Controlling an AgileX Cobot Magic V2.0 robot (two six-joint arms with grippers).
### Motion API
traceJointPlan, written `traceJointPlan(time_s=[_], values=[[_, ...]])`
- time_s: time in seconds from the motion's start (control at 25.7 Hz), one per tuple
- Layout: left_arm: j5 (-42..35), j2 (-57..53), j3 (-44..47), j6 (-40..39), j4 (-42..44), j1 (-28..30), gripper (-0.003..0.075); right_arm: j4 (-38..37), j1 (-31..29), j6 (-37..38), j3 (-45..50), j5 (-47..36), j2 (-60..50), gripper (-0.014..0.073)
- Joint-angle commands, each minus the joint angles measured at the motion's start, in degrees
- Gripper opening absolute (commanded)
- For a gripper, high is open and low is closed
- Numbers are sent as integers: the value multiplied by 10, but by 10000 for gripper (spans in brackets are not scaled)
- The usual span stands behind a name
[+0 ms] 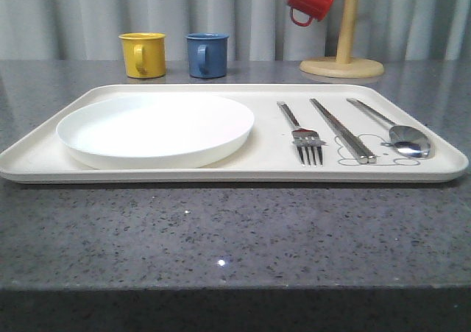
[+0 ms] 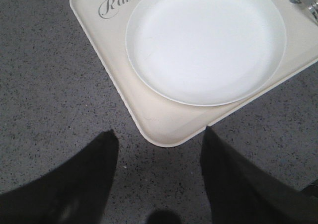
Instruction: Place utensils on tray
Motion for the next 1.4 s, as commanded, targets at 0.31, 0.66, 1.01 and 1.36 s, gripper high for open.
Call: traceJointPlan(time_s=[0.31, 0.66, 1.01, 1.36], values=[[-44, -1, -16, 7, -1, -3, 368, -5, 0, -7, 42, -62, -126, 307], [-44, -1, -16, 7, -1, -3, 208, -5, 0, -7, 46, -86, -143, 136], [-44, -1, -16, 7, -2, -3, -18, -6, 0, -7, 46, -92, -143, -66], [-44, -1, -16, 4, -2, -3, -18, -6, 0, -7, 46, -86, -143, -69]])
